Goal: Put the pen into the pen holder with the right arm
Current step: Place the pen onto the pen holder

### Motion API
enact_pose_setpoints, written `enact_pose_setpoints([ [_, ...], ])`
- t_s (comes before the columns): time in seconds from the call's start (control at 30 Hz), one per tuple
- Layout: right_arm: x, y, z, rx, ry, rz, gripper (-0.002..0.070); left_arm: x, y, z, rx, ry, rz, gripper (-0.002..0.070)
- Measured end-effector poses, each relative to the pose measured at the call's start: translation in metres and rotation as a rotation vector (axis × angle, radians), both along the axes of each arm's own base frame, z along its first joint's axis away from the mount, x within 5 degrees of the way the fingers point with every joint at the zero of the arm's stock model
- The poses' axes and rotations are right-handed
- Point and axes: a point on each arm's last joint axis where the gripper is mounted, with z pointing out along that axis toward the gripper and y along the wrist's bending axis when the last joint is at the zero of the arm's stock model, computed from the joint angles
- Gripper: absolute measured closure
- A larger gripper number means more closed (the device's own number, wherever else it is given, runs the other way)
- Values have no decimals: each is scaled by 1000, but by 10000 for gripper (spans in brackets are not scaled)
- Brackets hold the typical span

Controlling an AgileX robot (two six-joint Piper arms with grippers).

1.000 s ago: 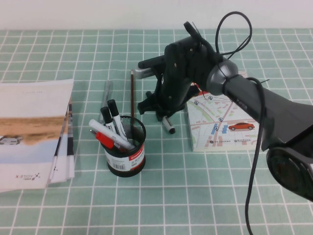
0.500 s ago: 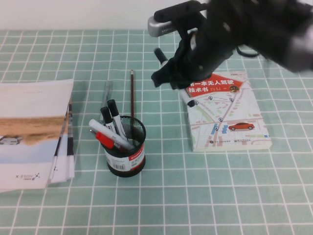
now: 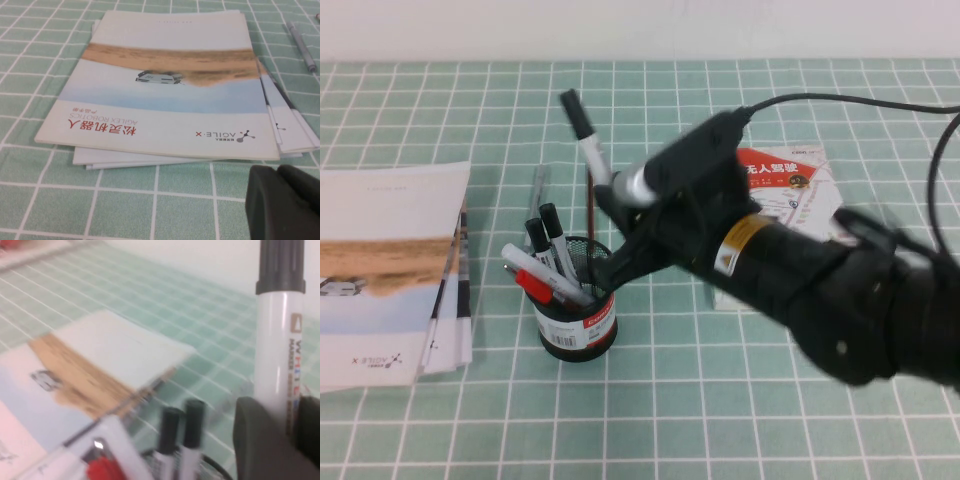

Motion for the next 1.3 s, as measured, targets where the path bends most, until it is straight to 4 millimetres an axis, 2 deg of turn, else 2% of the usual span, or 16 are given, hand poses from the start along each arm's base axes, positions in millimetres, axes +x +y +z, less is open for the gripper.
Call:
enact_pose_setpoints([
  [0.17,-5,15,-12,52,-67,85,552,0,0,0,0,0,0,679],
  [0.37,-3,32,-37,94,-119,188,552,0,0,0,0,0,0,679],
  [0.63,0,38,-63,58,-89,212,552,0,0,0,0,0,0,679],
  [0.73,0,39,-64,54,-87,213,540,0,0,0,0,0,0,679],
  [0.93,3,35,-66,33,-63,197,402,0,0,0,0,0,0,679],
  [1.07,4,29,-64,-24,-3,168,368,0,0,0,0,0,0,679],
  [1.2,-4,18,-48,-39,17,152,366,0,0,0,0,0,0,679],
  [1.3,-13,6,-22,-13,55,123,409,0,0,0,0,0,0,679],
])
